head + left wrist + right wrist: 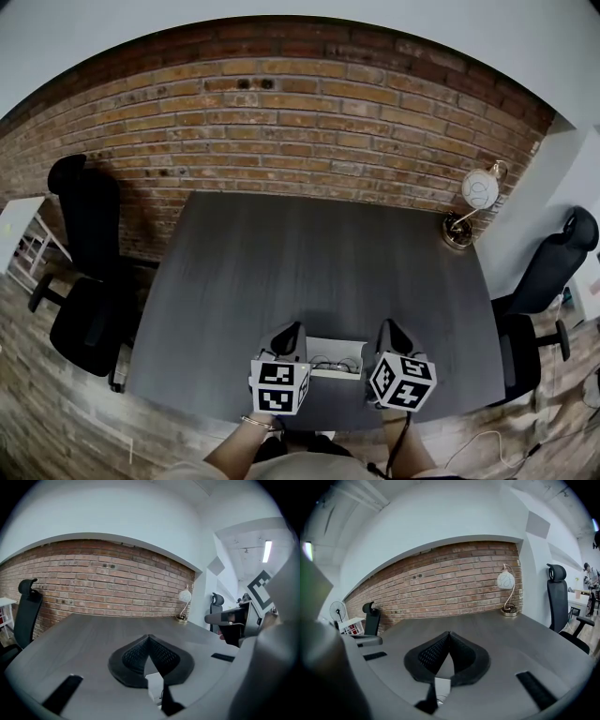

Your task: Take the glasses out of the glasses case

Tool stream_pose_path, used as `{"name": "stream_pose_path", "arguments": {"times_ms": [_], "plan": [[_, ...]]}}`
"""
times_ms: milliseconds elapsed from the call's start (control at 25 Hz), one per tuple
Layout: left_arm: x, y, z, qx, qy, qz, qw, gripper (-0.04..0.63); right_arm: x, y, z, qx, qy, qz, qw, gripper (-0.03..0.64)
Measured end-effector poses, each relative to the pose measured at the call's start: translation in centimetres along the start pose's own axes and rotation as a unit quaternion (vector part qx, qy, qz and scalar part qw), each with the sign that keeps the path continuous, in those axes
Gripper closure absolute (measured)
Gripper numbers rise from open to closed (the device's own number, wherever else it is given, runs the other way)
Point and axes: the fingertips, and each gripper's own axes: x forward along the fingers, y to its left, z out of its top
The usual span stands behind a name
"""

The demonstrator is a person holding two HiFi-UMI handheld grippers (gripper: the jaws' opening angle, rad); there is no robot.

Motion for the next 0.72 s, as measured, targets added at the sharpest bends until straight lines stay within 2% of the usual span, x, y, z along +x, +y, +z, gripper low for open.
{"name": "stream_pose_path", "arguments": {"times_ms": [240, 400, 600, 720], "plan": [[0.5, -1.7, 0.4, 0.028, -0.003, -0.059, 0.9979, 0.586, -0.6, -1.5, -0.1, 0.002, -0.001, -0.018, 1.0, 0.584], [1.0, -3.0, -0.6, 0.049, 0.02, -0.109, 0.9926, 0.586, -1.4, -2.4, -0.8, 0.011, 0.004, -0.031, 0.999, 0.584], [2.1, -5.3, -3.7, 0.112, 0.092, -0.188, 0.9714, 0.586, -2.3, -3.7, -2.2, 0.019, 0.014, -0.051, 0.998, 0.584], [2.2, -6.1, -5.0, 0.126, 0.116, -0.22, 0.9603, 0.584, -2.9, -4.3, -3.2, 0.026, 0.021, -0.061, 0.998, 0.584]]}}
